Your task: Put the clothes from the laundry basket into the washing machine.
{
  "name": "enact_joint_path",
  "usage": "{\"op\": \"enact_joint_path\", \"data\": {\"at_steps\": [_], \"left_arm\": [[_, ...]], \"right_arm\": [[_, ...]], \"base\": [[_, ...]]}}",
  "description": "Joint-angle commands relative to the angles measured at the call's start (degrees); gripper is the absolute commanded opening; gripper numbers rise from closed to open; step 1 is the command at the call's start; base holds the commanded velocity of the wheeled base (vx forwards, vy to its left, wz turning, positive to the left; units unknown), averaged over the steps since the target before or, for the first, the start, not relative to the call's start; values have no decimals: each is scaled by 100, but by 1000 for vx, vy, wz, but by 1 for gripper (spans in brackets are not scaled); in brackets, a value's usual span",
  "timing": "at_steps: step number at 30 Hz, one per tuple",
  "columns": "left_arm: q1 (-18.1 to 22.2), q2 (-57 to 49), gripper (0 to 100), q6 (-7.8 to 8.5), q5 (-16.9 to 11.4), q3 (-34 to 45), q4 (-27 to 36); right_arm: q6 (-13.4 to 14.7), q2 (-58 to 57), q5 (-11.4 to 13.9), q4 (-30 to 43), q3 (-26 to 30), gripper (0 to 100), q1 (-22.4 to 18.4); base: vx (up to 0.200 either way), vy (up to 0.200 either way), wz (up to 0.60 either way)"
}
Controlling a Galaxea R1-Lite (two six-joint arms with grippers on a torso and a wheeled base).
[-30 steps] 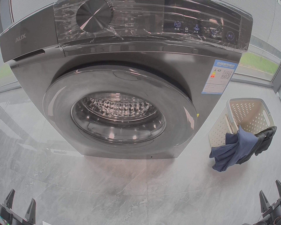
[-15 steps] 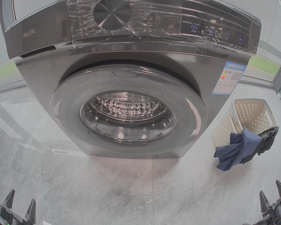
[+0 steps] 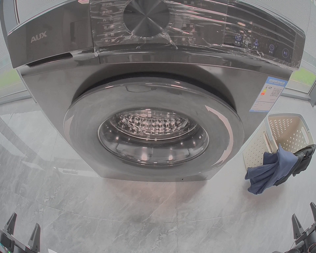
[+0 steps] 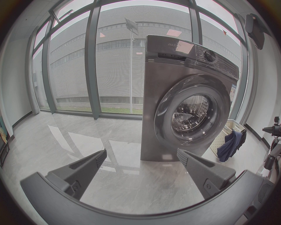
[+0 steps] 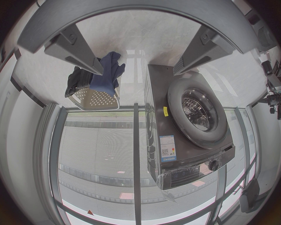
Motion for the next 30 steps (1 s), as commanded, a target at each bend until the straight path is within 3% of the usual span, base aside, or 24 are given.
{"op": "enact_joint_path", "data": {"at_steps": [1,19,25,30], "left_arm": [[0,-57,100,-2,4,92,-1],[0,-57,100,-2,4,92,-1],[0,-57,100,-2,4,92,-1],[0,-57,100,-2,4,92,-1]], "right_arm": [[2,-75,6,-1,92,100,0],[2,-75,6,-1,92,100,0],[2,-75,6,-1,92,100,0],[2,-75,6,-1,92,100,0]], "base": [[200,0,0],[0,0,0],[0,200,0],[0,0,0]]}}
